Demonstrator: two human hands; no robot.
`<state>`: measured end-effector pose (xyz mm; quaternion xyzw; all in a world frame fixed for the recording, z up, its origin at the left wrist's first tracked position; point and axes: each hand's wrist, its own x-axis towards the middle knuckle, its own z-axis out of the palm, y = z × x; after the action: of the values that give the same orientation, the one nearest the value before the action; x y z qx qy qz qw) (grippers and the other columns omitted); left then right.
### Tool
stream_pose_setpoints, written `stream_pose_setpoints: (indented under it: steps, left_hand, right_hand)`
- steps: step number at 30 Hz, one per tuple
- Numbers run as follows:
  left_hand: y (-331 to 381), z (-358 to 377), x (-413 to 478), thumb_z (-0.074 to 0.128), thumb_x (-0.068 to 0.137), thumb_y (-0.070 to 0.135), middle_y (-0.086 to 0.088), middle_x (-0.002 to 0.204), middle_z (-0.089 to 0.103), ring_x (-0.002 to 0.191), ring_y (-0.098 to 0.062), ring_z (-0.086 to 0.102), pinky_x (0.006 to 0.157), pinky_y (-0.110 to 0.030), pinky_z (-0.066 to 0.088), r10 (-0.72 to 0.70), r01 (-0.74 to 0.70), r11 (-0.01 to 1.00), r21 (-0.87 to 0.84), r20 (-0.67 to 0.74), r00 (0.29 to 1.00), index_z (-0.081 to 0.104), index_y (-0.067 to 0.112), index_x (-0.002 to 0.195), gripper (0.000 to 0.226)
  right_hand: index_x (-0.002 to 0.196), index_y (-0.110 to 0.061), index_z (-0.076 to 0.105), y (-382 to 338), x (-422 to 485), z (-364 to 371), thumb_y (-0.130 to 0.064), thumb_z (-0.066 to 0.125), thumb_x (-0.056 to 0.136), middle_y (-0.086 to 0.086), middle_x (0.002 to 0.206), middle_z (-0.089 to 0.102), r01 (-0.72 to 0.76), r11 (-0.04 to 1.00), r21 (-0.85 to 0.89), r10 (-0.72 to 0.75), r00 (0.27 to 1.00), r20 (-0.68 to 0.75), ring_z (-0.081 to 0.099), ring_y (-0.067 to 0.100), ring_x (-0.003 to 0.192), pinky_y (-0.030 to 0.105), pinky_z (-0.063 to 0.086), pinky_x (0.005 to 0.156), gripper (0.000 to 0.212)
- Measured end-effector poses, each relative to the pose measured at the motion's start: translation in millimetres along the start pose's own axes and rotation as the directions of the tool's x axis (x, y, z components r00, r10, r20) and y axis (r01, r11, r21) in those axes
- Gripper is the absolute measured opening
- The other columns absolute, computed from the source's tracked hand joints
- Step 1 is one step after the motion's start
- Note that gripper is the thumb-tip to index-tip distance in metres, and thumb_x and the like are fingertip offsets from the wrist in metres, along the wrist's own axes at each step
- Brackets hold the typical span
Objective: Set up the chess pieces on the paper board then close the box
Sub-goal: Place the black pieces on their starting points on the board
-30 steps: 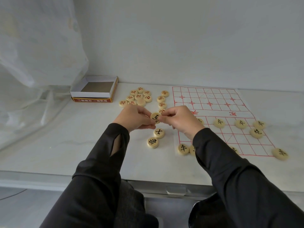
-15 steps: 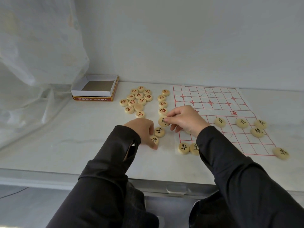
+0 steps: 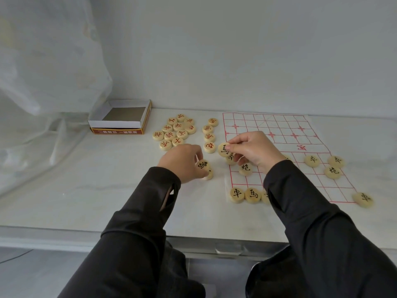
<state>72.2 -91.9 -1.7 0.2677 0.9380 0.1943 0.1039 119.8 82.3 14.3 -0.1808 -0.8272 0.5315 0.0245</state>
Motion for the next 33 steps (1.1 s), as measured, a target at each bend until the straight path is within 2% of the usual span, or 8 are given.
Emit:
stream_pose_setpoints:
  steps: [5, 10, 13, 16, 21, 26, 29, 33]
  left_hand:
    - [5, 8, 4, 0.070, 0.078, 0.038, 0.001, 0.118, 0.054, 0.099, -0.015, 0.050, 0.085, -0.026, 0.044, 0.016, -0.020, 0.999, 0.038, 0.093, 0.996, 0.048, 0.024, 0.130, 0.058]
    - [13, 15, 6, 0.069, 0.079, 0.038, -0.001, 0.115, 0.054, 0.097, -0.016, 0.049, 0.082, -0.025, 0.044, 0.045, -0.050, 0.996, 0.070, 0.068, 0.997, 0.057, 0.022, 0.120, 0.046]
    - [16, 16, 6, 0.069, 0.080, 0.035, -0.003, 0.111, 0.058, 0.093, -0.017, 0.053, 0.080, -0.024, 0.046, 0.018, -0.020, 0.999, 0.039, 0.045, 0.999, 0.061, 0.017, 0.115, 0.040]
    - [20, 14, 6, 0.070, 0.079, 0.031, -0.003, 0.101, 0.062, 0.079, -0.016, 0.058, 0.072, -0.022, 0.047, -0.035, 0.036, 0.996, -0.085, 0.015, 0.999, 0.065, 0.014, 0.109, 0.034]
    - [36, 16, 2, 0.070, 0.080, 0.032, 0.002, 0.066, 0.064, 0.061, -0.008, 0.060, 0.058, -0.014, 0.044, -0.069, 0.054, 0.959, -0.279, -0.044, 0.997, 0.066, 0.013, 0.100, 0.028]
    - [78, 19, 3, 0.074, 0.077, 0.028, 0.001, 0.068, 0.067, 0.065, -0.009, 0.065, 0.055, -0.012, 0.044, -0.051, 0.018, 0.898, -0.440, -0.063, 0.997, 0.066, 0.015, 0.091, 0.021]
    - [107, 35, -1, 0.074, 0.077, 0.027, -0.003, 0.072, 0.069, 0.068, -0.014, 0.067, 0.063, -0.019, 0.052, -0.026, -0.007, 0.870, -0.493, -0.060, 0.998, 0.067, 0.014, 0.088, 0.018]
    - [138, 51, -3, 0.074, 0.077, 0.024, 0.000, 0.073, 0.065, 0.061, -0.010, 0.062, 0.060, -0.016, 0.049, -0.052, -0.053, 0.799, -0.600, -0.155, 0.987, 0.068, 0.015, 0.091, 0.018]
  right_hand:
    - [0.095, -0.008, 0.066, 0, 0, 1, -0.008, 0.067, 0.083, 0.007, 0.074, 0.065, -0.011, 1.000, -0.016, 0.011, 1.000, -0.005, 0.058, 0.013, 0.056, 0.024, 0.051, 0.054, 0.012]
    - [0.092, -0.010, 0.066, 0, -2, -3, -0.008, 0.067, 0.084, 0.007, 0.073, 0.064, -0.019, 1.000, -0.016, 0.019, 1.000, -0.018, 0.058, 0.013, 0.056, 0.023, 0.052, 0.054, 0.009]
    - [0.097, -0.004, 0.066, 4, -6, -8, -0.007, 0.066, 0.084, 0.011, 0.074, 0.065, -0.029, 0.999, -0.017, 0.028, 0.999, -0.020, 0.061, 0.019, 0.061, 0.030, 0.056, 0.064, 0.013]
    - [0.102, -0.003, 0.065, 8, -12, -16, -0.006, 0.065, 0.085, 0.012, 0.077, 0.065, -0.023, 0.998, -0.050, 0.022, 1.000, -0.013, 0.063, 0.020, 0.065, 0.034, 0.058, 0.073, 0.017]
    - [0.107, -0.002, 0.064, 17, -24, -42, -0.004, 0.064, 0.086, 0.013, 0.082, 0.067, -0.030, 0.996, -0.081, 0.027, 0.999, -0.039, 0.063, 0.015, 0.064, 0.025, 0.057, 0.064, 0.021]
    - [0.104, -0.001, 0.065, 31, -38, -64, -0.003, 0.063, 0.086, 0.013, 0.081, 0.066, -0.055, 0.996, -0.075, 0.047, 0.993, -0.106, 0.063, 0.016, 0.064, 0.028, 0.058, 0.068, 0.018]
    - [0.103, -0.001, 0.065, 43, -47, -81, -0.001, 0.063, 0.086, 0.012, 0.081, 0.067, -0.078, 0.993, -0.094, 0.062, 0.985, -0.162, 0.064, 0.017, 0.064, 0.031, 0.058, 0.069, 0.017]
    - [0.101, 0.001, 0.066, 53, -57, -105, 0.000, 0.066, 0.083, 0.017, 0.085, 0.069, -0.117, 0.989, -0.093, 0.094, 0.971, -0.219, 0.067, 0.021, 0.069, 0.032, 0.058, 0.071, 0.018]
